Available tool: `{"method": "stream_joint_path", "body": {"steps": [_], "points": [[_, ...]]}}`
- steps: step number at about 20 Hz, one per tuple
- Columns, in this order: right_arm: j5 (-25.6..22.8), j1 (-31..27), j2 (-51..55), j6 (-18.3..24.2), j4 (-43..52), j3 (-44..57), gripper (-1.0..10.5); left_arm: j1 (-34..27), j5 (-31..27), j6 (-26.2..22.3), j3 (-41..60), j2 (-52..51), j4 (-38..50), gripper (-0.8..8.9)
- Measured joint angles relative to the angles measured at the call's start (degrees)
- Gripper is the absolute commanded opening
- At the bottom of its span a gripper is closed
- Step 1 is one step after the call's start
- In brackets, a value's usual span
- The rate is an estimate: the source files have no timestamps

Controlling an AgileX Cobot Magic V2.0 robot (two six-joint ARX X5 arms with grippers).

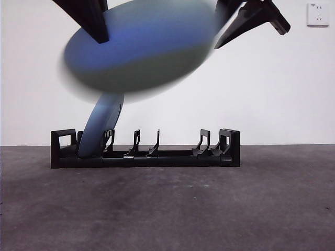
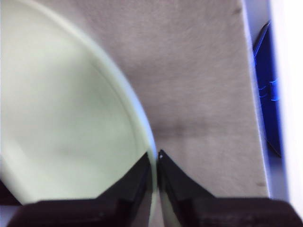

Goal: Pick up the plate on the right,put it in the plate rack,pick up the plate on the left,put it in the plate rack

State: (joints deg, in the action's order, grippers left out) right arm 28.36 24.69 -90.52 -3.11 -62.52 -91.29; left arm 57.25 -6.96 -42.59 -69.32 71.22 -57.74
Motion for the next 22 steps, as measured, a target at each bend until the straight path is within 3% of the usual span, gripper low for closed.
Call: {"method": "stream_joint_path", "body": {"steps": [6,10,13,18,22], "points": [[-0.5,-1.7,3.5,0.1,1.1,-4.2,3.5,-0.2,2.4,1.8,0.1,0.1,3.7,-0.08],[-7.9,-3.2,10.7,0.1,1.3,-9.0,3.4,-3.2,10.2,6.1,0.1,0.1,12.4,-0.08],[-13.5,-3.3,17.6,0.1,0.7,-9.7,3.4,-8.6,17.3,13.6,0.1,0.1,26.3,-0.08],[-13.8,-3.2,24.3,0.1,-2.7,-9.7,3.4,-19.0,25.3,28.8,0.1,1.1,47.5,-0.08],[-13.2,-3.0,25.7,0.2,-5.9,-9.7,3.4,-25.8,30.7,39.2,0.1,7.6,57.2,-0.08]]}}
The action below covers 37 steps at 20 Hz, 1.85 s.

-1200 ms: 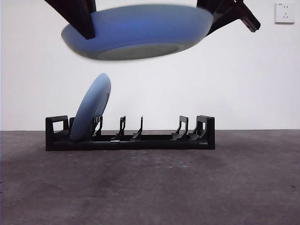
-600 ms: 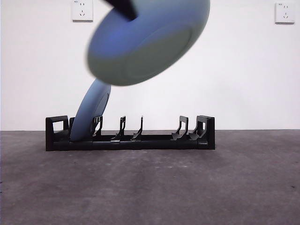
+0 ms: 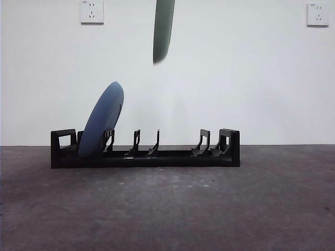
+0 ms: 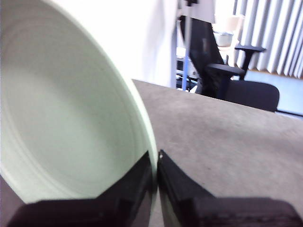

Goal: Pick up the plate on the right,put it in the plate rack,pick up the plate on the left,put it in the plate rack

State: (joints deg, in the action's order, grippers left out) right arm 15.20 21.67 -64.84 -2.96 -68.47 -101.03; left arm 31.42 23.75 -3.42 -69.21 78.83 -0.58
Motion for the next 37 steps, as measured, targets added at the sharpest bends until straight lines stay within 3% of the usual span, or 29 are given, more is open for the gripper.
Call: {"method": "stream_joint_path", "body": {"steps": [3,11,19,29,31,33,37], "points": [[0.2,0.0,-0.2,0.5,-2.7,0.0,3.4,-1.9,0.0,3.3,0.0,5.1,2.6,-0.08],[0.2,0.0,-0.2,1.1,-4.3,0.0,3.4,-5.8,0.4,5.2,0.0,15.4,8.9,-0.08],[-0.3,0.0,-0.2,1.1,-5.2,0.0,3.4,-7.3,1.9,4.5,0.0,21.6,9.0,-0.08],[-1.3,0.0,-0.2,1.6,-6.7,0.0,3.4,-7.4,-1.0,1.9,0.0,23.5,6.9,0.00],[-1.8,0.0,-0.2,2.0,-6.7,0.0,3.4,-7.3,-1.0,1.7,0.0,23.5,6.4,0.51],[-1.8,0.0,-0.2,2.2,-6.9,0.0,3.4,-7.3,-1.1,1.5,-0.1,23.5,6.3,1.87],[-1.8,0.0,-0.2,2.6,-8.2,0.0,3.4,-7.3,-0.7,1.5,-0.1,23.1,4.9,1.98]]}}
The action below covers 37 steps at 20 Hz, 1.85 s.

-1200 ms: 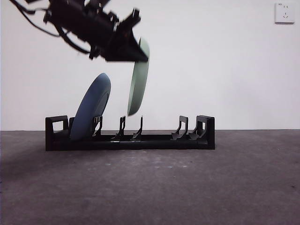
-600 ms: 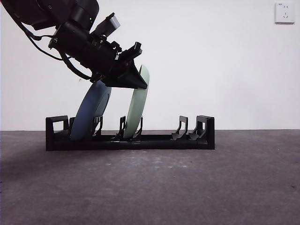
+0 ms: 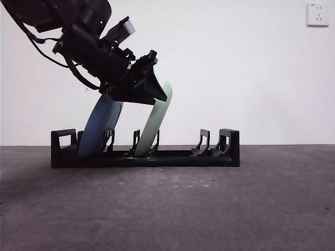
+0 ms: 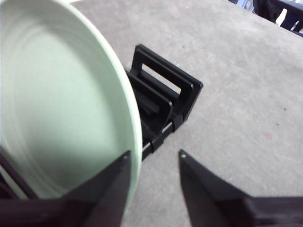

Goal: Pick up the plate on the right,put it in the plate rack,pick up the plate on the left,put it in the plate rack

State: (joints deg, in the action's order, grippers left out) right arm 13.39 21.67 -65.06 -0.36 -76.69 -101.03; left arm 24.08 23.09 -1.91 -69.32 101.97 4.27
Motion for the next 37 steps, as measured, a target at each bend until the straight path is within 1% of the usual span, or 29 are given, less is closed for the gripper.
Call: {"method": "stream_joint_path", "body": {"steps": [4,8,11,14,17,21,25,27,29,30,32,36,37], "points": [[0.0,0.0,0.0,0.2,0.0,0.0,3.4,0.0,-0.1,0.0,0.0,-2.1,-2.7,1.98],[0.0,0.0,0.0,0.2,0.0,0.0,3.4,0.0,1.0,0.1,0.0,-9.1,-7.6,1.98],[0.0,0.0,0.0,0.8,0.0,0.0,3.4,0.0,1.1,0.1,0.0,-16.6,-15.0,1.96],[0.3,0.0,0.0,2.0,-0.7,0.0,3.4,0.0,1.1,0.0,0.0,-26.2,-25.6,1.93],[2.6,0.0,0.0,3.2,-0.8,0.0,3.4,0.0,1.1,0.0,0.0,-35.2,-35.1,1.93],[6.0,0.0,0.0,3.4,-0.8,0.6,3.4,0.0,1.1,0.0,0.0,-45.4,-46.6,1.93],[10.4,0.0,0.1,4.5,-0.8,4.9,3.4,0.0,1.1,0.0,0.0,-52.4,-55.2,1.93],[10.7,0.0,0.1,5.0,-0.8,7.6,3.4,0.0,1.1,0.0,0.0,-54.6,-58.3,1.93],[10.6,0.0,0.1,5.6,-0.9,9.8,3.4,0.0,1.1,0.0,0.0,-55.8,-59.5,1.93],[10.6,0.0,0.0,5.7,-0.9,10.4,3.1,0.0,1.1,0.0,0.0,-56.1,-59.5,1.92],[10.7,0.0,0.0,6.0,-0.9,10.5,1.8,0.0,1.1,0.0,0.0,-56.3,-59.4,1.87],[11.0,0.0,0.0,7.1,-0.9,10.5,0.4,0.0,1.1,0.0,0.0,-55.6,-59.3,1.83],[11.1,0.0,0.0,7.4,-0.9,10.5,0.0,0.0,1.1,0.0,0.0,-55.4,-59.3,1.62]]}}
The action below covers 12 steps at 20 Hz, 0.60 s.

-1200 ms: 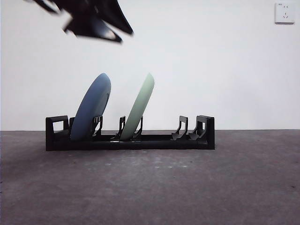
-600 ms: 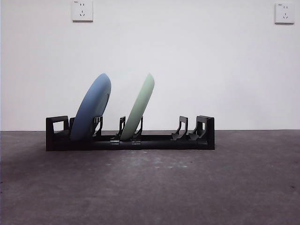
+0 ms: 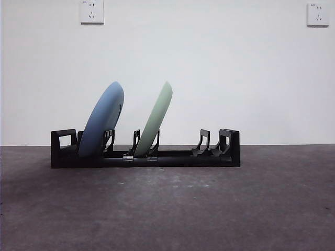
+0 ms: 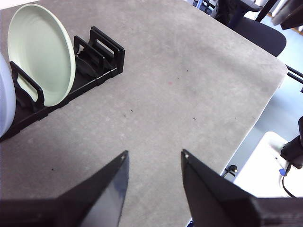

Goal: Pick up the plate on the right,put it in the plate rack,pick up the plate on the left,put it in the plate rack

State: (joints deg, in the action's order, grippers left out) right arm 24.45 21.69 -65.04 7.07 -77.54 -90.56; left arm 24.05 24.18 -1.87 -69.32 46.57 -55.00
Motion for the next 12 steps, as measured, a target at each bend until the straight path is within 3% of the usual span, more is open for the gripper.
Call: {"method": "stream_joint_path", "body": {"steps": [2,8,12], "points": [[0.0,0.0,0.0,0.6,0.0,0.0,-0.1,0.0,0.0,0.0,0.0,0.1,0.1,-0.21],[0.0,0.0,0.0,1.4,0.0,0.0,0.0,0.0,0.0,0.0,0.0,0.2,0.2,-0.04],[-0.2,0.0,0.0,-0.3,0.0,0.0,0.0,0.0,-0.1,0.0,0.0,0.3,0.2,-0.04]]}}
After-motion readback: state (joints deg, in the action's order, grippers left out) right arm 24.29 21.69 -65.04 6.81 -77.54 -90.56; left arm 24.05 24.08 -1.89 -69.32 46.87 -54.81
